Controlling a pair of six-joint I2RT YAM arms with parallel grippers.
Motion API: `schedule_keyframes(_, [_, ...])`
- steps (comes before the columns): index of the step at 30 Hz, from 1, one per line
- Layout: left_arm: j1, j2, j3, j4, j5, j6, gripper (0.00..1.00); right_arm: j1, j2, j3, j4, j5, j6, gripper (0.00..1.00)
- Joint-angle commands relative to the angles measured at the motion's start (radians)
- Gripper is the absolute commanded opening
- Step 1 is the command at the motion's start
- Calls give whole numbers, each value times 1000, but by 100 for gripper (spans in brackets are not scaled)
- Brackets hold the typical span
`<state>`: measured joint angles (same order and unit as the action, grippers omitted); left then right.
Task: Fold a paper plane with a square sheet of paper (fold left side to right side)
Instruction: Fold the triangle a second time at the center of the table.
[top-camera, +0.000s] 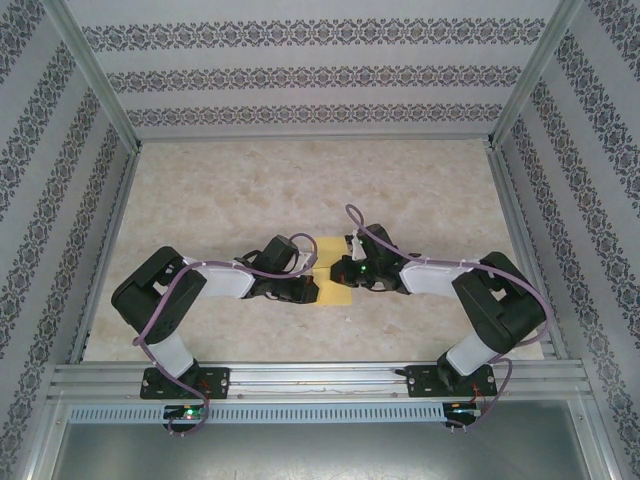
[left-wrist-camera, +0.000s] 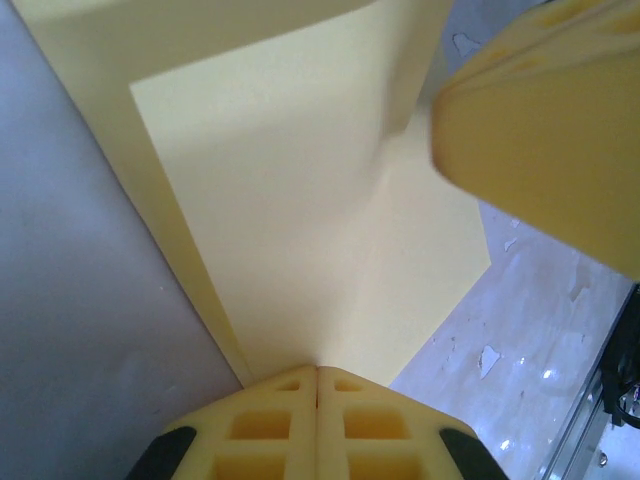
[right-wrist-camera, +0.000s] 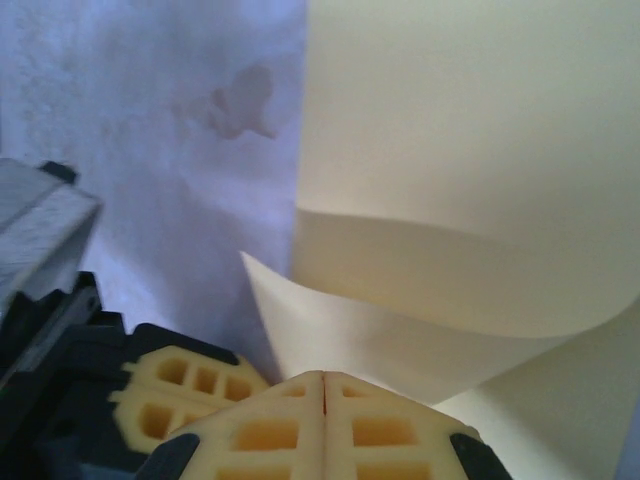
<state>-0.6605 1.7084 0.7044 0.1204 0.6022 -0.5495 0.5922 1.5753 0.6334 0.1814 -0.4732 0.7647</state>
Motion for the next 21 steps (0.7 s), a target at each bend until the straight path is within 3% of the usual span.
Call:
schedule_keyframes(1, [-15,29,-7,-76,-67,35,2,30,-18,-37,26,22,8,0])
schedule_keyframes(9, [-15,32,-4,-82,-81,33,1,91,3,-61,139,61,61,0])
schedule_keyframes(21, [-16,43,-1,-84,-80,31,0,109,61,-50,160,73,74,0])
